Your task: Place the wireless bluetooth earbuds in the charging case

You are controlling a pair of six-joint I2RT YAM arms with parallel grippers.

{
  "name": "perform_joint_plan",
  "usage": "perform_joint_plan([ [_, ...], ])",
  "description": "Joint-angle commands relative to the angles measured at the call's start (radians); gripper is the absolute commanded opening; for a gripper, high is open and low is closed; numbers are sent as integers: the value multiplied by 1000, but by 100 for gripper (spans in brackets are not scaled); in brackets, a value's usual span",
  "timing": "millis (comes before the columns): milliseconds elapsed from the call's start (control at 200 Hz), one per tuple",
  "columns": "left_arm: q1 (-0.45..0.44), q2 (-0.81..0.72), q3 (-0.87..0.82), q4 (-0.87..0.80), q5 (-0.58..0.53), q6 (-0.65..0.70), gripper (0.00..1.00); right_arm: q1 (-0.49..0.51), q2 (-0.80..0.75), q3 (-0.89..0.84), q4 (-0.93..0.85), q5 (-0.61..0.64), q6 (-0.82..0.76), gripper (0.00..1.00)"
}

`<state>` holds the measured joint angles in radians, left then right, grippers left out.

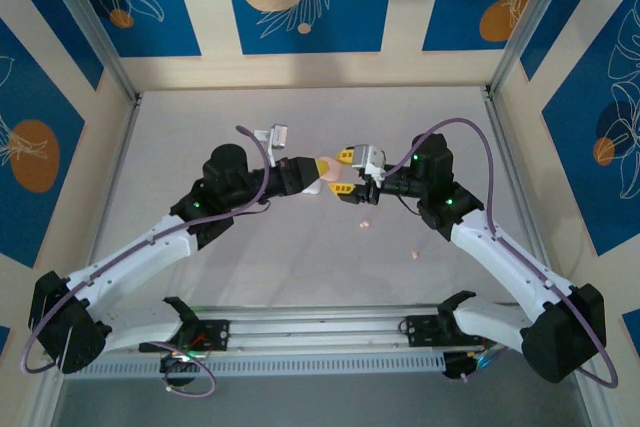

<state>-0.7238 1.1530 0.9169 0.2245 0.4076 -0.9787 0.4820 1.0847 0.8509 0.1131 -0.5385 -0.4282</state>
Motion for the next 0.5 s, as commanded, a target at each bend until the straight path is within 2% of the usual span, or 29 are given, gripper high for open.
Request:
perform_joint_plan([
  [0,4,-19,-2,27,7,-8,17,-4,-19,15,33,3,8,52],
  [205,4,-15,-1,31,8,-11,17,-3,-17,18,8,4,-2,43],
  [275,4,-16,-4,39,10,-5,20,-3,-16,23,-9,-4,-3,41],
  [320,4,-16,-11,59,11,10,27,-6,-16,30,-23,-17,1,38],
  [400,5,-34,-34,85,-4,72,46,-16,-12,55,-67,-71,23,36],
  [495,4,-77,-84,137,5,259,62,-37,12,112,-179,-182,53,35],
])
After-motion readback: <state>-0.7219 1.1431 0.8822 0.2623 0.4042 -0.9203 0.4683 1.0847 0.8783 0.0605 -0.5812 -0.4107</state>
